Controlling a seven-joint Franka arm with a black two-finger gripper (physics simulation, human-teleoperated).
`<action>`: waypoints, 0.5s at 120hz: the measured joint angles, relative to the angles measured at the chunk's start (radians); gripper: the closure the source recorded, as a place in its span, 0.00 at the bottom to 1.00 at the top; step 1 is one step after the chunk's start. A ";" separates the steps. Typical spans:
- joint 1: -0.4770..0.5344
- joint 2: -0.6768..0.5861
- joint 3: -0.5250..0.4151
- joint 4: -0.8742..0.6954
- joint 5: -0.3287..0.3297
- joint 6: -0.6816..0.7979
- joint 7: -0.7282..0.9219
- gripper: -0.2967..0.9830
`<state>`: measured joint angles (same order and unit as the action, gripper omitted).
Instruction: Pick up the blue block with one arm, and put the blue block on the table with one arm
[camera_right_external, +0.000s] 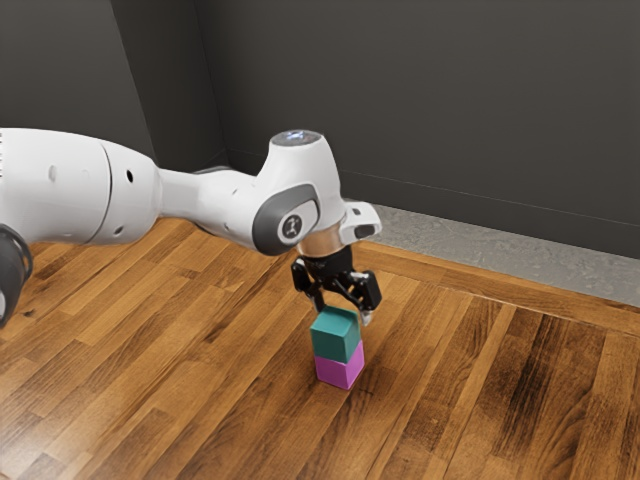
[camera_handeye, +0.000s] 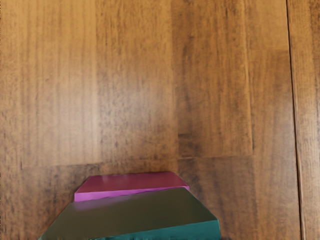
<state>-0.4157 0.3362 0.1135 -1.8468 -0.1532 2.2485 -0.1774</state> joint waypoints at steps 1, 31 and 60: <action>0.000 0.000 0.000 0.000 0.001 0.000 -0.001 0.24; 0.003 0.003 0.007 -0.021 0.013 0.001 -0.016 0.25; -0.001 0.020 0.008 -0.034 0.017 0.007 -0.030 0.25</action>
<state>-0.4165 0.3567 0.1212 -1.8811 -0.1366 2.2559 -0.2079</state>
